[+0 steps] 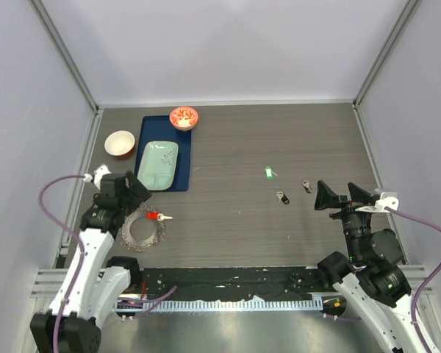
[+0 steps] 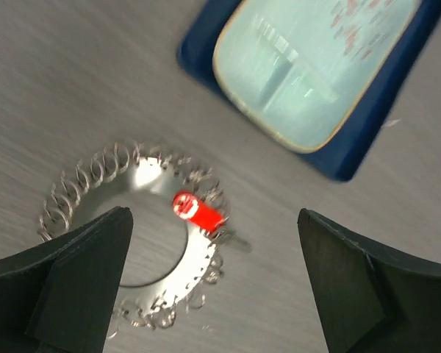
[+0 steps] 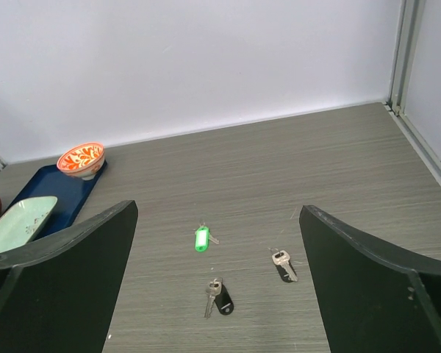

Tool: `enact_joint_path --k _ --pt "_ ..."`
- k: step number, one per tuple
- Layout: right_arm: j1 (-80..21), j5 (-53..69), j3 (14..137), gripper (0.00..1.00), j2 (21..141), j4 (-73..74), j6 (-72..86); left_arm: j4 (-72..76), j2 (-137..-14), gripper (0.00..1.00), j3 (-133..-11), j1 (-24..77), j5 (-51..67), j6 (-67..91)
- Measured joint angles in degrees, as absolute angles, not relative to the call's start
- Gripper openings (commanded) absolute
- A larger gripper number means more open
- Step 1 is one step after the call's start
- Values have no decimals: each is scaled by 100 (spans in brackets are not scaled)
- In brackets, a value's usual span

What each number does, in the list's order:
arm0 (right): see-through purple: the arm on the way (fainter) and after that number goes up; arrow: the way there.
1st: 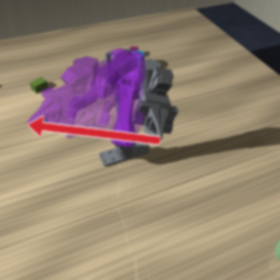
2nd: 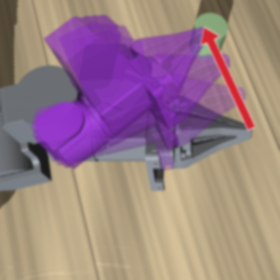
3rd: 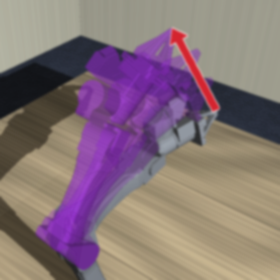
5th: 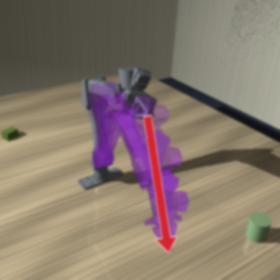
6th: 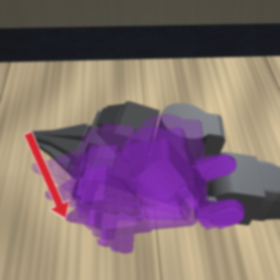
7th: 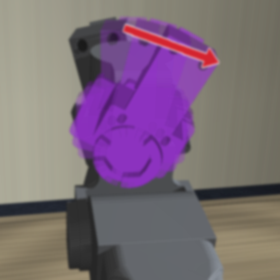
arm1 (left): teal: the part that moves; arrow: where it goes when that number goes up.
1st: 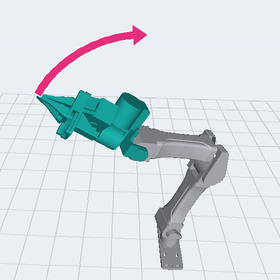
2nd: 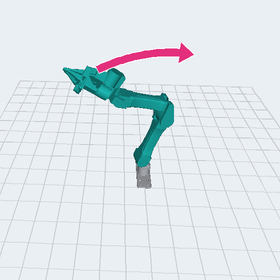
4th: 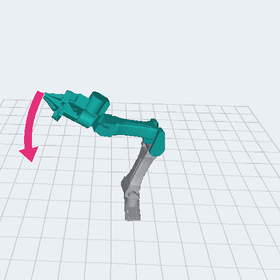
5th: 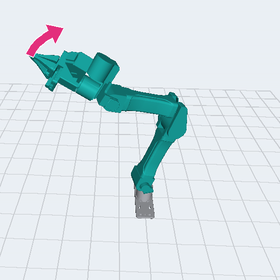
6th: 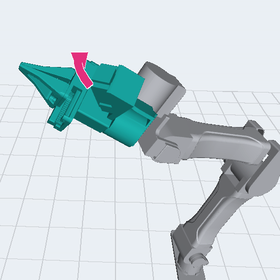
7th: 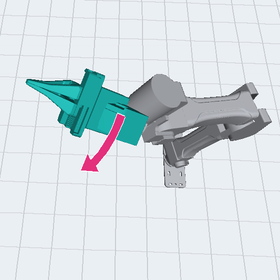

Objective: Put the keys on the keyring

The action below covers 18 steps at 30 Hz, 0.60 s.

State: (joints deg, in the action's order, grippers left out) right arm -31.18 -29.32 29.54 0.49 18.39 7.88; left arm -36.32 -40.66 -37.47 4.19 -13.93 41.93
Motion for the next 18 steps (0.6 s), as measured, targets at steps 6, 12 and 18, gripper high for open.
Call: enact_joint_path --k 6,12,18 --pt "-3155 -2803 2950 100 47 1831 786 -3669 -5201 89 -3177 1286 -1125 4823" --pt "-3199 -2698 2950 100 47 1835 790 -3524 -5966 65 -3087 2097 -1299 5273" --pt "-3273 -2668 2950 100 47 1848 788 -3251 -6490 38 -3039 2432 -1393 5430"
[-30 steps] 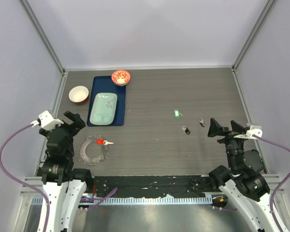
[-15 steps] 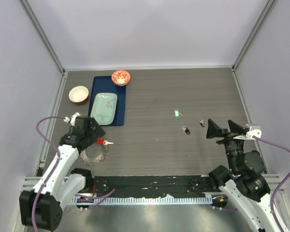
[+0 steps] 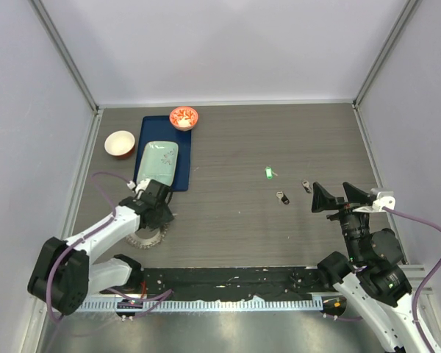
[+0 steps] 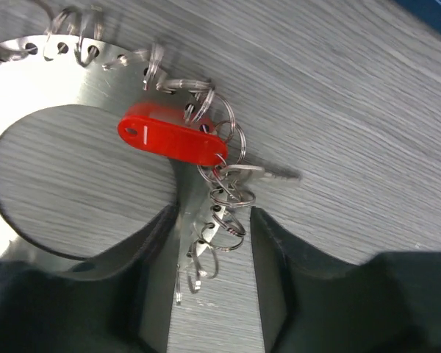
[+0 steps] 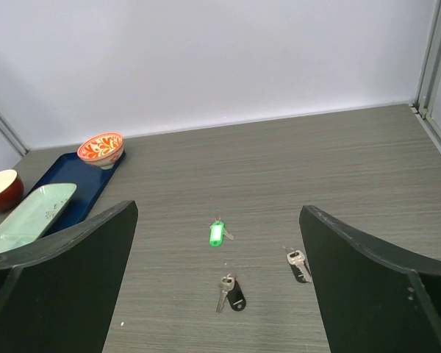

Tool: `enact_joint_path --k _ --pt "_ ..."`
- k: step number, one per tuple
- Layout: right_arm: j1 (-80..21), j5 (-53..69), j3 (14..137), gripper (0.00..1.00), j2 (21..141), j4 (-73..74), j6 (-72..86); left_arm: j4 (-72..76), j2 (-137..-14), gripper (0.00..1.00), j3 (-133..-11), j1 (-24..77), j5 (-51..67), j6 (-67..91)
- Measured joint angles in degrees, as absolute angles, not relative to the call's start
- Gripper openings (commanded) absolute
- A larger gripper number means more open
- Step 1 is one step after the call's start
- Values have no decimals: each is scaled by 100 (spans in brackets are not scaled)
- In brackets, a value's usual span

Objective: Put the keys on the keyring

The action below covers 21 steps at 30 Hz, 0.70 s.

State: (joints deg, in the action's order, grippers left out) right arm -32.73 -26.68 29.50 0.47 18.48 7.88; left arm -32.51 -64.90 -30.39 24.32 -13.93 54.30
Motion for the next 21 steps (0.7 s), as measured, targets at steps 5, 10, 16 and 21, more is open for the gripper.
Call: enact_joint_path --k 5,10,16,21 --pt "-3341 -2665 2950 100 47 1848 788 -2956 -6989 27 -3295 3271 -1337 5647" --pt "-3369 -2665 2950 100 47 1846 786 -2574 -7618 27 -3697 4056 -1046 6012" --pt "-3369 -2615 2950 100 47 1846 781 -2154 -8805 30 -4735 4335 -915 6191" --pt "-3369 -2510 2950 100 47 1848 760 -1879 -9642 43 -5701 4338 -1000 6211"
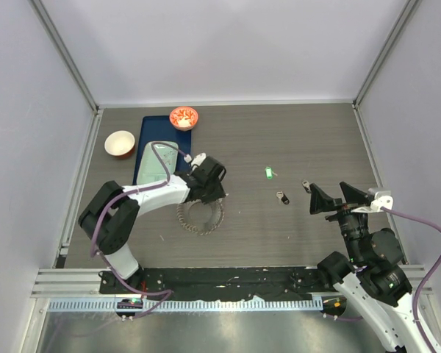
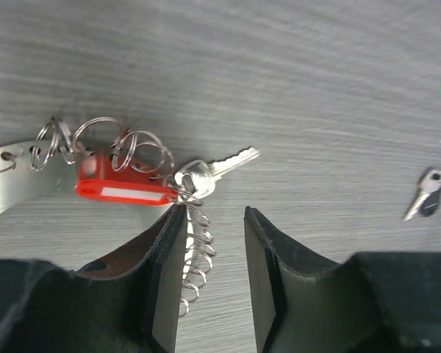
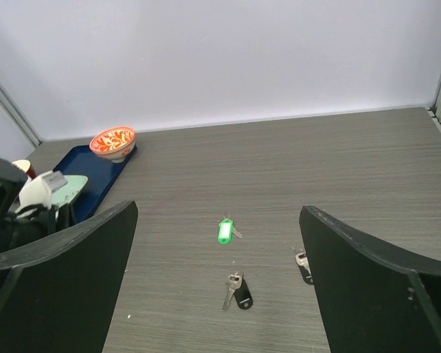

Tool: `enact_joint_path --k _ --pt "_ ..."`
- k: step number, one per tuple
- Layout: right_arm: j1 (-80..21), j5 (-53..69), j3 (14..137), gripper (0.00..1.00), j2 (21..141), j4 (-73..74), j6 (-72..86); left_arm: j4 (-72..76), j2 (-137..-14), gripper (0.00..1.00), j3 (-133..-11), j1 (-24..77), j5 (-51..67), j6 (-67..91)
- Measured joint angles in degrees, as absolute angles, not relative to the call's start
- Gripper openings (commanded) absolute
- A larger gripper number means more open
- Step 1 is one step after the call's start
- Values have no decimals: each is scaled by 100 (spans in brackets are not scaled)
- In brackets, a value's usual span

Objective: Put the keys on the keyring

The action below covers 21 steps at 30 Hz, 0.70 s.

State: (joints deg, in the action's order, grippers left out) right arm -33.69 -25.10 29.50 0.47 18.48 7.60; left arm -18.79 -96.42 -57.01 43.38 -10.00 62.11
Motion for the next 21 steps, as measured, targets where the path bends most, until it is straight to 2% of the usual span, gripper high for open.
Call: enact_joint_path --k 2,5,8,12,13,17,19,21 --pt "-3369 -2432 2950 100 47 1846 757 -1850 -9688 52 -5909 4338 -1050 6165" --pt "-3369 -2215 2950 100 71 1848 760 -1846 -9553 61 -5990 4338 -1223 6071" --pt "-3369 -1935 3006 100 331 1848 792 -1955 -9139 64 -5898 4340 -1555 5953" --pt "-3369 -1544 3468 100 1490 2043 991 -2174 -8141 74 -5686 4338 -2268 5743" --pt "-3369 -1492 3588 100 1778 2117 1068 -2217 -7852 80 -5649 4338 -2475 5649" --pt "-3369 -1284 4309 100 3437 2617 1413 -2364 -6799 94 -5485 4338 -3293 5310" --pt "-3369 -1192 4506 100 4045 2729 1636 -2403 -6355 99 -5297 4338 -3594 5155" --pt "-3369 -1096 4576 100 4598 2740 1863 -2464 -5931 100 -5026 4338 -3839 5026"
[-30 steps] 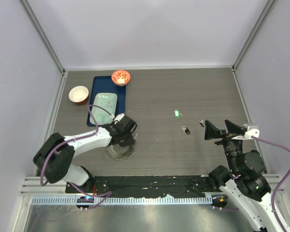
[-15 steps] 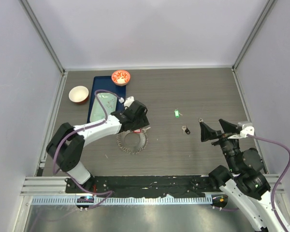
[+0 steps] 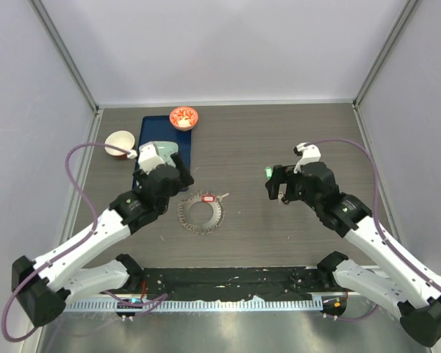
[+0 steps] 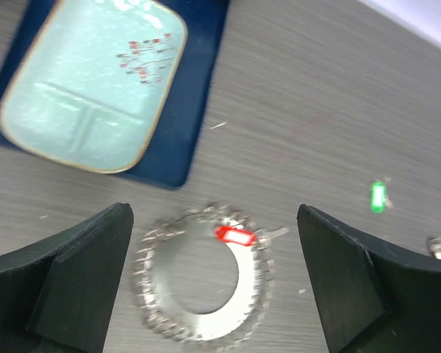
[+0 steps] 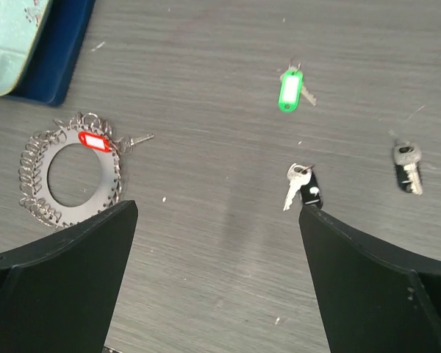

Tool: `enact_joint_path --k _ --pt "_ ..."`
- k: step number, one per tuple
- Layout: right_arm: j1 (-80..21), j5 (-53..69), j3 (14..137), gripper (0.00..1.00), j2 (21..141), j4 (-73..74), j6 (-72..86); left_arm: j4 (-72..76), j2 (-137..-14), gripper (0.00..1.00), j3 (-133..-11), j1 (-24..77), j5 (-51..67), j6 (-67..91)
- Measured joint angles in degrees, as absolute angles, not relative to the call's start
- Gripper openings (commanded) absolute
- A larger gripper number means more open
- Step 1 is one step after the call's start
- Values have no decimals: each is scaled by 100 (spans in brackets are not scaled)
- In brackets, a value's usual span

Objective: Put the keys on the keyring

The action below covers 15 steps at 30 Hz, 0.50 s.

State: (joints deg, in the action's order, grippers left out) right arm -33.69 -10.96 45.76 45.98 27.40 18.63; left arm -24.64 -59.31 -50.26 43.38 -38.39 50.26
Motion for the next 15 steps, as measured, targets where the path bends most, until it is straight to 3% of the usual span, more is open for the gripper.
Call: enact_joint_path --k 9,15 --pt "-3496 -338 4091 99 5019 2051 2429 -2456 -4473 100 -3568 4338 -4152 4534" --pt "-4775 -655 4088 87 6335 1577 2941 -2418 -3933 100 -3212 4338 -4198 4292"
